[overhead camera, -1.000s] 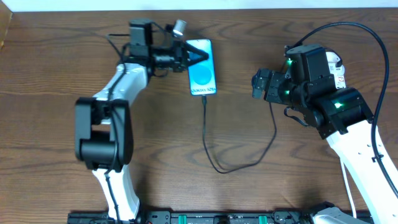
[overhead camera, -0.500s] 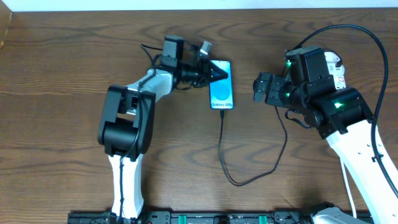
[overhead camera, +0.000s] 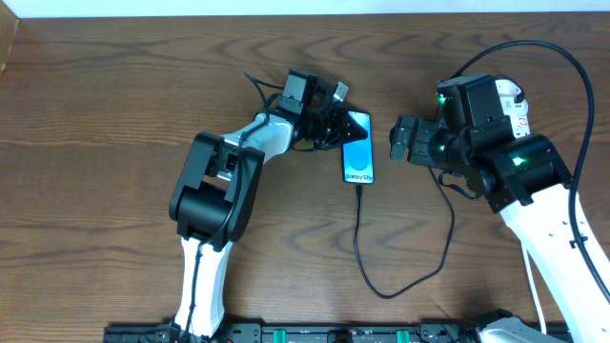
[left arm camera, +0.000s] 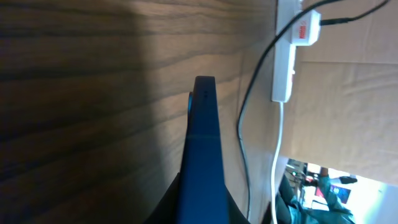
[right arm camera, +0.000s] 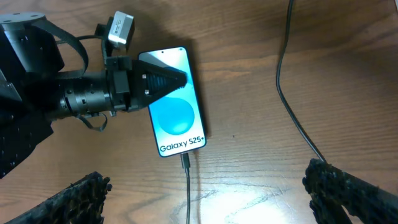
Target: Plug charger to phone and switch on socket
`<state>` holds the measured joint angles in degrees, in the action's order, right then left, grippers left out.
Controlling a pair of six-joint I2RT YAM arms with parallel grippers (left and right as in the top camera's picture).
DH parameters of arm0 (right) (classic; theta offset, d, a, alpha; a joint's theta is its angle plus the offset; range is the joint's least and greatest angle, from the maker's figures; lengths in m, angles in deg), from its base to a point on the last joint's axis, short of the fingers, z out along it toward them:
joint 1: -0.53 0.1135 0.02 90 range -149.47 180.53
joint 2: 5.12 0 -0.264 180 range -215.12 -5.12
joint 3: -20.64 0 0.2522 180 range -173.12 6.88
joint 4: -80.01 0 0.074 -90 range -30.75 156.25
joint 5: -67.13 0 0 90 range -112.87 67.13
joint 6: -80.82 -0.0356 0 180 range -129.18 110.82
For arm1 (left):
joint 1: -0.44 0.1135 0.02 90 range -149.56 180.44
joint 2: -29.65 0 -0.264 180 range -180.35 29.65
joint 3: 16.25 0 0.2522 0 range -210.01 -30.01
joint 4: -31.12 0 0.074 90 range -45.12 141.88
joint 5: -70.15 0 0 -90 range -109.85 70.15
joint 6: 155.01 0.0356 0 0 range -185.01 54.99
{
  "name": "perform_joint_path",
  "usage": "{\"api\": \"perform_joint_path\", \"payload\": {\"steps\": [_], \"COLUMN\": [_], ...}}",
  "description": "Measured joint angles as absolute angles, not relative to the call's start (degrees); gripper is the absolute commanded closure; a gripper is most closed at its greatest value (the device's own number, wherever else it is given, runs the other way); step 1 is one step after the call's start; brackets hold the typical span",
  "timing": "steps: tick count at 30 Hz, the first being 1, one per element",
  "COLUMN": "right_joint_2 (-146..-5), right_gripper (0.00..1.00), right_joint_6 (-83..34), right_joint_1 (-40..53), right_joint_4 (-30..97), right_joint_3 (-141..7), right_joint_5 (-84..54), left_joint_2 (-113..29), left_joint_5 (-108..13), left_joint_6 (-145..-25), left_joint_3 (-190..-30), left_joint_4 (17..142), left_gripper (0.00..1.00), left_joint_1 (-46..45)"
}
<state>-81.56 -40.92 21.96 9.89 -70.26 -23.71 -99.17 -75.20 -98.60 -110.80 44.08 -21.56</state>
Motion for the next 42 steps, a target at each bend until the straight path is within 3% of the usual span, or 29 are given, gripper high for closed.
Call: {"api": "perform_joint_path", "payload": {"steps": [28,42], "right_joint_2": [-81.56,-81.56], "right_gripper": [0.01,0.01], "right_joint_6": [-40.92,-40.92], "right_joint_1": [21.96,21.96], "right_joint_4": [9.91,9.91], "right_joint_3": [-70.26,-70.26], "right_joint_5": [-23.76,-23.76], "left_joint_2": [-99.17,-99.17], "left_joint_5": [-70.66,-70.44], "left_joint_6": [-97.96,-97.92], "left_joint_3": [-110.80,-110.80], "left_joint_4": [51.95,51.97], "left_gripper": [0.92,0.83], "left_joint_1": [-21.54,-21.54]}}
